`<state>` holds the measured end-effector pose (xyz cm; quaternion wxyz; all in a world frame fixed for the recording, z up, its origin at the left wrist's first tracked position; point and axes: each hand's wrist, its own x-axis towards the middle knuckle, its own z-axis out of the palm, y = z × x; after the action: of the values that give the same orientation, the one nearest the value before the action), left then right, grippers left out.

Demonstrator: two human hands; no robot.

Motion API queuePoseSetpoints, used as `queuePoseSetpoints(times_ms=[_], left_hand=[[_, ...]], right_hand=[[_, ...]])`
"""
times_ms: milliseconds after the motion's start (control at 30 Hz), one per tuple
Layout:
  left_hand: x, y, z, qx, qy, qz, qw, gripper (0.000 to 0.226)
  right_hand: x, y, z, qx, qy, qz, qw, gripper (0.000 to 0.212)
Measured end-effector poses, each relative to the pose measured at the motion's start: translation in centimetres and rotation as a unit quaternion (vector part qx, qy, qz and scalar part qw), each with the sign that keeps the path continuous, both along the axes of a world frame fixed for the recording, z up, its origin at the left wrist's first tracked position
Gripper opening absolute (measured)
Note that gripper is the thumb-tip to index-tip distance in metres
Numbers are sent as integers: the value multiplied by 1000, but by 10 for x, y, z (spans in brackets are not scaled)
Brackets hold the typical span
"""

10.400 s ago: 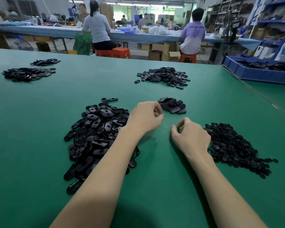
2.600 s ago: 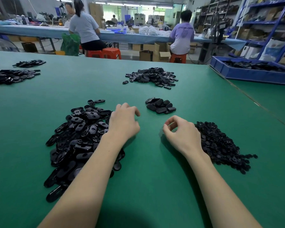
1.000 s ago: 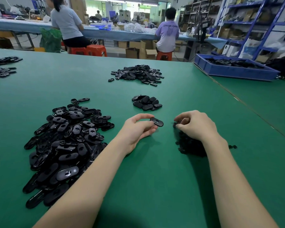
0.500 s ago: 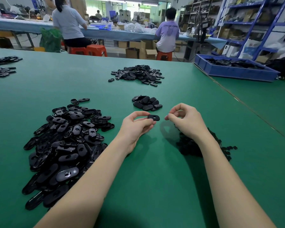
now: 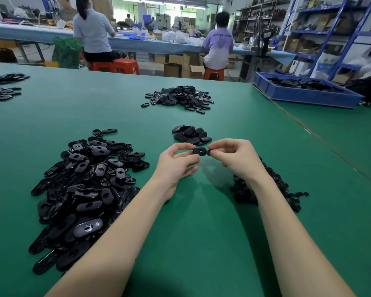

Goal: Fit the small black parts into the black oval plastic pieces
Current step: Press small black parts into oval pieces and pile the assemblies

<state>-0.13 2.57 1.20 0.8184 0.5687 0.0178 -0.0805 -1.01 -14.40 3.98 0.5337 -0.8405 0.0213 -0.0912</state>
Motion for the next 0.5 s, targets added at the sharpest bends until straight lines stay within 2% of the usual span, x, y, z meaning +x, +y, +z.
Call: queuePoseSetpoints(times_ms=[200, 500], left_hand=[[-1, 0, 1, 68, -45, 5, 997, 24], [-4, -2, 3, 107, -74, 8, 992, 22]], right_hand=[[-2, 3, 4, 92, 13, 1, 996, 14], [0, 1, 4, 84, 31, -2, 996, 10]])
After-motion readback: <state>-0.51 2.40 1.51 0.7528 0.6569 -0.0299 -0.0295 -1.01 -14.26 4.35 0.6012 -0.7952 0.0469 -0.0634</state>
